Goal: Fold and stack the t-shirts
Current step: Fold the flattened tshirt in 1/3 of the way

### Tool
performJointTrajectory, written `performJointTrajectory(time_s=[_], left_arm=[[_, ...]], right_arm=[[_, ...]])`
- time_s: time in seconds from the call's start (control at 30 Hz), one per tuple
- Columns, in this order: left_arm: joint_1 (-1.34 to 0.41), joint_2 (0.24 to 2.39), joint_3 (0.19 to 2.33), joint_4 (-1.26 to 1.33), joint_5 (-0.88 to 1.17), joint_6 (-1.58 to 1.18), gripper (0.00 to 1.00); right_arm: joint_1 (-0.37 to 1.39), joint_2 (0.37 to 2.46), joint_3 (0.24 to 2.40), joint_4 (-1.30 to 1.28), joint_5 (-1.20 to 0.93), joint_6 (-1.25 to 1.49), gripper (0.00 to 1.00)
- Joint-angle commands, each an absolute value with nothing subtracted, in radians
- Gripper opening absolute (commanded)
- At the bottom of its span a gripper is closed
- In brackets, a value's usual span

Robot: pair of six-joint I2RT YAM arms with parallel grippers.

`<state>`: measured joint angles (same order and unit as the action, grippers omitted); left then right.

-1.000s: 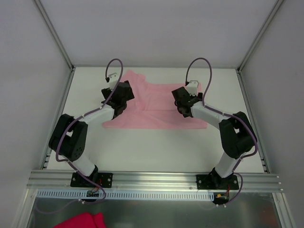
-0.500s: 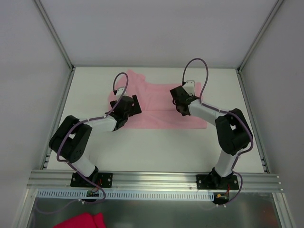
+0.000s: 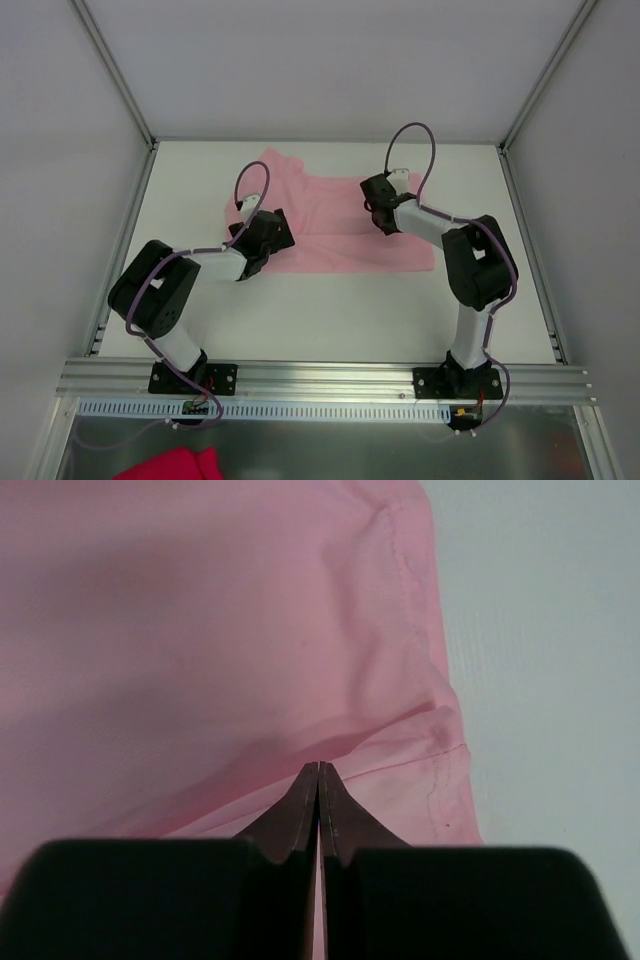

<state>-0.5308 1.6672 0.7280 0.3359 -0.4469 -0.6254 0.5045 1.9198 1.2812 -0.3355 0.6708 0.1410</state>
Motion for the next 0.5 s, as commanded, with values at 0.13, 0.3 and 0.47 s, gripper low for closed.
performJointTrajectory(time_s=[0.13,0.3,0.47], left_arm=[[-0.538,1.592,0.675,0.285,-0.544,-0.673,0.99],[-0.54,1.592,0.664,0.296,-0.545,-0.664,0.99],[-0.54,1.608,0.67,0.308,-0.534,-0.66,0.99]], right_arm=[[0.483,1.966,1.348,-0.411,0.695,0.141,0.01],[0.488,2.02,1.428,-0.462,0.748,0.115,0.01],[0.495,1.936,1.361,-0.351,0.814,0.074,0.01]])
